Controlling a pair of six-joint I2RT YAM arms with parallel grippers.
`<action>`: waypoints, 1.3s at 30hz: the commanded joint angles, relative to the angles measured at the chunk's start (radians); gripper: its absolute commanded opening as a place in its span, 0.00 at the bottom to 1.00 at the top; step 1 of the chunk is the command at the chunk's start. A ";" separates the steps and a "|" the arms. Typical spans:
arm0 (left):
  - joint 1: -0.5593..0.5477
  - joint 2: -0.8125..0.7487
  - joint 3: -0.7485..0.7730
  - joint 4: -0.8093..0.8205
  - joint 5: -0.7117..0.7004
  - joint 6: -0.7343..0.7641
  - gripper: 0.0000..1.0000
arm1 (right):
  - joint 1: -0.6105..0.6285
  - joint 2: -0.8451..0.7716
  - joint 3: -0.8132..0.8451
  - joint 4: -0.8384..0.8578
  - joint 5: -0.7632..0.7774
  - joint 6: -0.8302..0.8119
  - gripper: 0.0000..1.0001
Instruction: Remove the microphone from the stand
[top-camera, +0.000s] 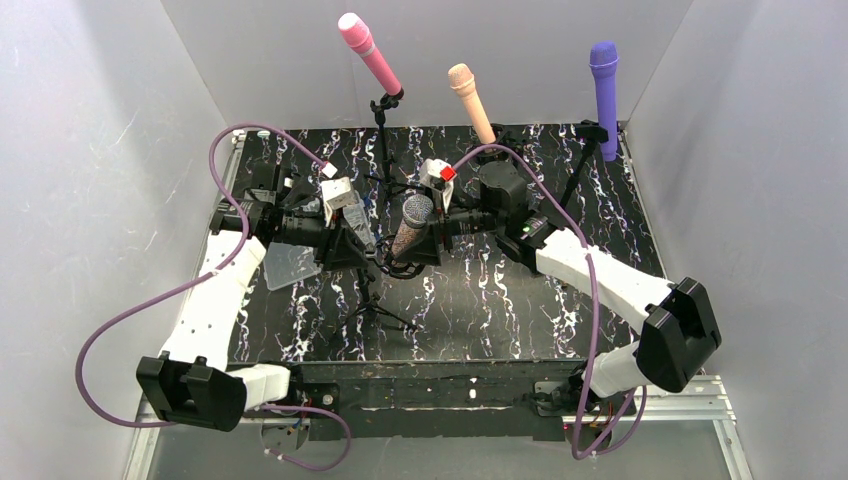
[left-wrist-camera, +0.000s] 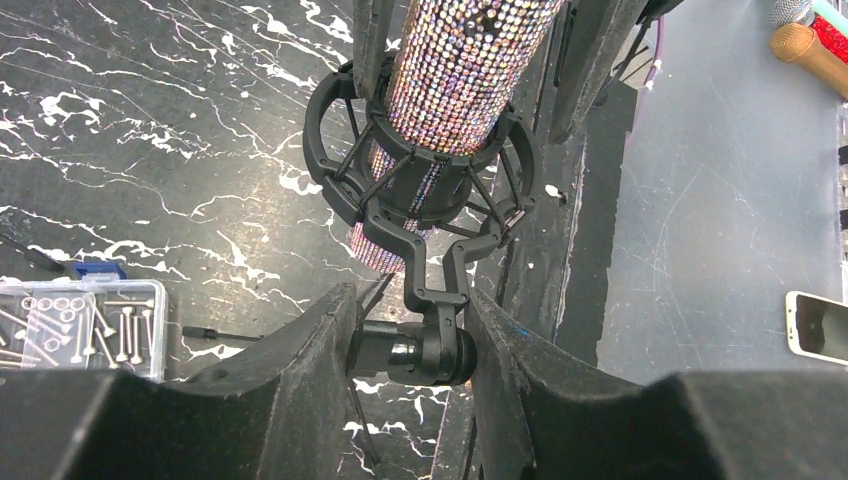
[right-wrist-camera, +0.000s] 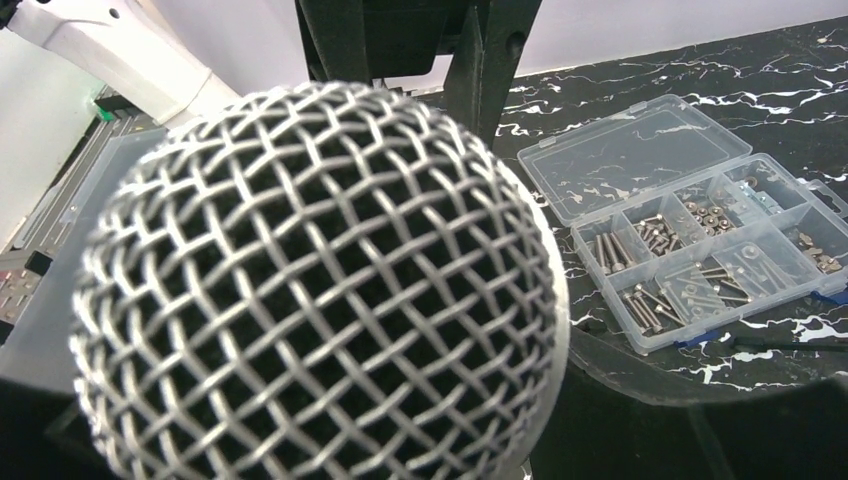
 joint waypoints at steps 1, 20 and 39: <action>-0.011 -0.021 -0.018 -0.065 0.073 -0.023 0.12 | 0.007 0.016 0.057 0.008 0.016 -0.011 0.70; -0.014 -0.049 -0.066 -0.065 0.053 -0.020 0.00 | 0.008 -0.023 0.038 0.026 0.026 0.015 0.21; -0.028 -0.050 -0.072 -0.071 -0.058 0.005 0.00 | 0.005 -0.055 0.275 -0.267 0.107 -0.064 0.01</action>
